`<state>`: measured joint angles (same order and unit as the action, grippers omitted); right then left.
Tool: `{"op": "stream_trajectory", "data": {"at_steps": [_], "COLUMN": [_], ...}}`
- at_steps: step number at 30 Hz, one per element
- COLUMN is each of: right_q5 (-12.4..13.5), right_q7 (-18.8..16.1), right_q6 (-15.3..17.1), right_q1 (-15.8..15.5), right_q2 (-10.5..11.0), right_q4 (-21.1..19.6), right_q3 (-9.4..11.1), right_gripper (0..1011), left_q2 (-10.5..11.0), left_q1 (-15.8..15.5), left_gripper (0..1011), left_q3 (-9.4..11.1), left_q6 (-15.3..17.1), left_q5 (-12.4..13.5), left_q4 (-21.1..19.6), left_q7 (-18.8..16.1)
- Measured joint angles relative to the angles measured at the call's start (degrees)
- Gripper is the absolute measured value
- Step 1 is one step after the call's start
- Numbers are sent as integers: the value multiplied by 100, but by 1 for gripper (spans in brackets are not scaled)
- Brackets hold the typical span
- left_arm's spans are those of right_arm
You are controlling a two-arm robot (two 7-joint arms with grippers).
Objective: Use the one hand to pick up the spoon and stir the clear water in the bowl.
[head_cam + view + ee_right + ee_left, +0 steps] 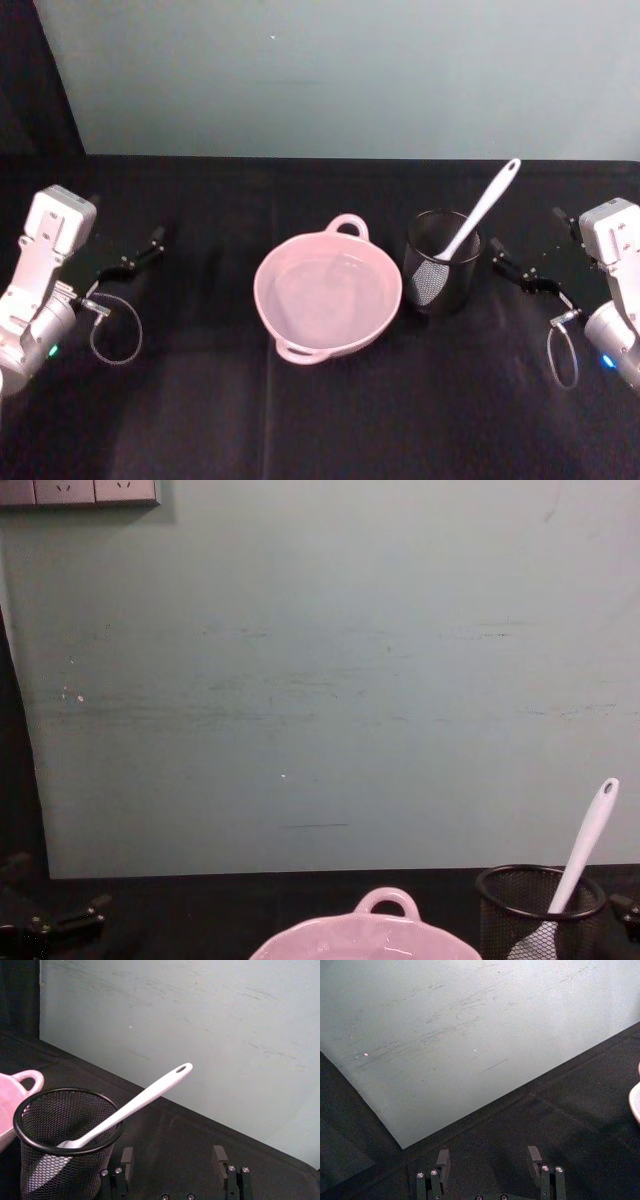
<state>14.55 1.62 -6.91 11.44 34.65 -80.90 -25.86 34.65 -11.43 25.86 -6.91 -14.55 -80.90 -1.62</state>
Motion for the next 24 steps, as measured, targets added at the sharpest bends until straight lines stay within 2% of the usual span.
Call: {"op": "stream_trajectory", "data": {"at_steps": [24], "right_q5": [-15], "right_q7": [10], "right_q6": [15], "right_q1": [-4], "right_q2": [-1], "right_q4": [-9], "right_q3": [7], "right_gripper": [1003], "left_q2": [0], "left_q1": [0], "left_gripper": [1011], "left_q3": [0], "left_q6": [0], "left_q5": [0], "left_q4": [0], "left_q7": [0]}}
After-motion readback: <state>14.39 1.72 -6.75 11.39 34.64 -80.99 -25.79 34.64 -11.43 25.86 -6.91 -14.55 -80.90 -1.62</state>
